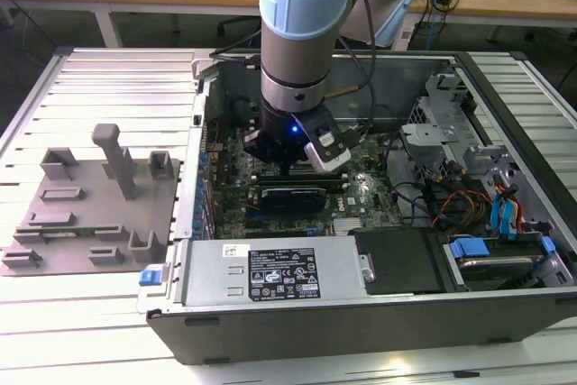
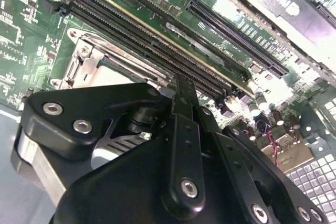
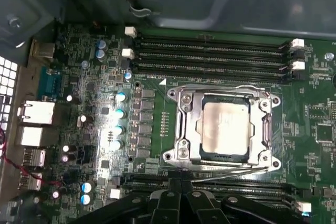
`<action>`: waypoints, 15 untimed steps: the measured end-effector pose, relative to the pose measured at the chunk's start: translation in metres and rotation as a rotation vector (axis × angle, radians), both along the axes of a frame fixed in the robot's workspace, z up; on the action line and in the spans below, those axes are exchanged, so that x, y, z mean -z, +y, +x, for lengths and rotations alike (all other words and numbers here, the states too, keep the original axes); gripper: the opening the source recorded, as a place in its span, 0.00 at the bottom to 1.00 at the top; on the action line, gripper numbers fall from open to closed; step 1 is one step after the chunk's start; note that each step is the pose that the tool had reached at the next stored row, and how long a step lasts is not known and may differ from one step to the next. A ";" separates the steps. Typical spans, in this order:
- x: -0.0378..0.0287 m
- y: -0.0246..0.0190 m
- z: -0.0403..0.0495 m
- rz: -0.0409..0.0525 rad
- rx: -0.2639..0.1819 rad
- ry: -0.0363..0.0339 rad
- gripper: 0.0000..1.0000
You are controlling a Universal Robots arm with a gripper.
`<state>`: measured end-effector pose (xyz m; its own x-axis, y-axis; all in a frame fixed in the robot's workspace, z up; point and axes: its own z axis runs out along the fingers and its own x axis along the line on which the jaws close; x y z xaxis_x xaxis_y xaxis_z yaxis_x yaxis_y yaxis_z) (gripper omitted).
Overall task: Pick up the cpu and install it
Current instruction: 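Install the second cpu locking lever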
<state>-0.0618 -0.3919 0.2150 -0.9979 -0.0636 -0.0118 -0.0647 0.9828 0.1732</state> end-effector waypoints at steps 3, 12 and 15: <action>0.0001 -0.0023 0.0000 0.0422 0.000 0.0001 0.11; 0.0058 -0.0086 -0.0069 0.0852 0.003 -0.0007 0.11; 0.0096 -0.0087 -0.0076 0.0882 0.019 -0.0013 0.11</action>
